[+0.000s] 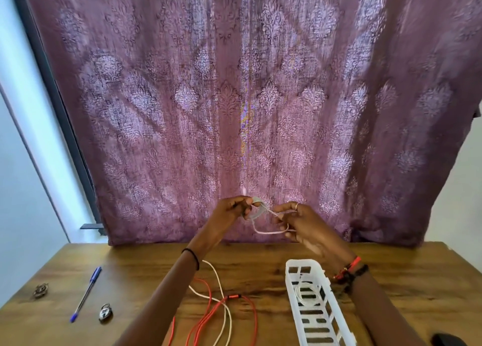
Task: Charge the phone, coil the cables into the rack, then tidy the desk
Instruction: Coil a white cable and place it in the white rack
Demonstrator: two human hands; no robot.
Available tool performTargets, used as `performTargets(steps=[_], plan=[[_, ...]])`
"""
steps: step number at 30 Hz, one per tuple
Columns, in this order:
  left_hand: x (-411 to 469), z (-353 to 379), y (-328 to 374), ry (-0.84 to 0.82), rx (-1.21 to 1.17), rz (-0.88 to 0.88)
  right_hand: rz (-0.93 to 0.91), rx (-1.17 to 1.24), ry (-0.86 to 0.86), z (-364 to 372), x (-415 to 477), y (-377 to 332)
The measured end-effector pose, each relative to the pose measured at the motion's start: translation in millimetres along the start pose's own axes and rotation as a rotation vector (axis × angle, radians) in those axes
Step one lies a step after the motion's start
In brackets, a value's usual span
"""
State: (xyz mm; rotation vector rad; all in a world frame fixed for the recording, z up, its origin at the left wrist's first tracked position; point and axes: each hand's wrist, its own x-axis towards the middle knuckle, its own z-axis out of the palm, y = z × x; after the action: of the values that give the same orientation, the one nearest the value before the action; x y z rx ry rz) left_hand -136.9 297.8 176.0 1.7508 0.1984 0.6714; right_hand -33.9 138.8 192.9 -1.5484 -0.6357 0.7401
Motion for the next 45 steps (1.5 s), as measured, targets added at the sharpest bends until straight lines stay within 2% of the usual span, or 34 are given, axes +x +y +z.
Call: performTargets(steps=[5,11,14,18,20,25,29,35,45], plan=[[-1.8,-3.5,-1.0,0.038,-0.025,-0.047,-0.068,-0.202,0.003,-11.6,6.6,0.6],[-11.4,-1.0,3.3,0.101,-0.439,-0.228,-0.312,-0.384,0.104,-5.9,8.0,1.0],[-16.7,4.5,13.4,0.145,-0.707,-0.276,-0.392,-0.502,0.194,0.2,12.0,7.9],[-23.4,17.0,16.2,0.183,-0.867,-0.27,-0.519,-0.657,0.441,15.3,13.2,21.5],[-24.5,25.4,13.9,0.214,-0.939,-0.28,-0.526,-0.641,0.497,26.7,10.4,25.6],[-27.6,43.8,9.4,0.276,-1.016,-0.271,-0.431,-0.485,0.497,51.8,10.4,45.5],[-32.0,50.2,3.1,0.239,-1.042,-0.27,-0.374,-0.347,0.576,57.6,2.9,50.4],[-41.2,55.3,1.8,0.202,-1.025,-0.263,-0.32,-0.281,0.633,53.7,-3.0,59.4],[-42.0,50.7,-5.0,0.174,-1.003,-0.298,-0.286,-0.248,0.535,50.1,-4.8,49.3]])
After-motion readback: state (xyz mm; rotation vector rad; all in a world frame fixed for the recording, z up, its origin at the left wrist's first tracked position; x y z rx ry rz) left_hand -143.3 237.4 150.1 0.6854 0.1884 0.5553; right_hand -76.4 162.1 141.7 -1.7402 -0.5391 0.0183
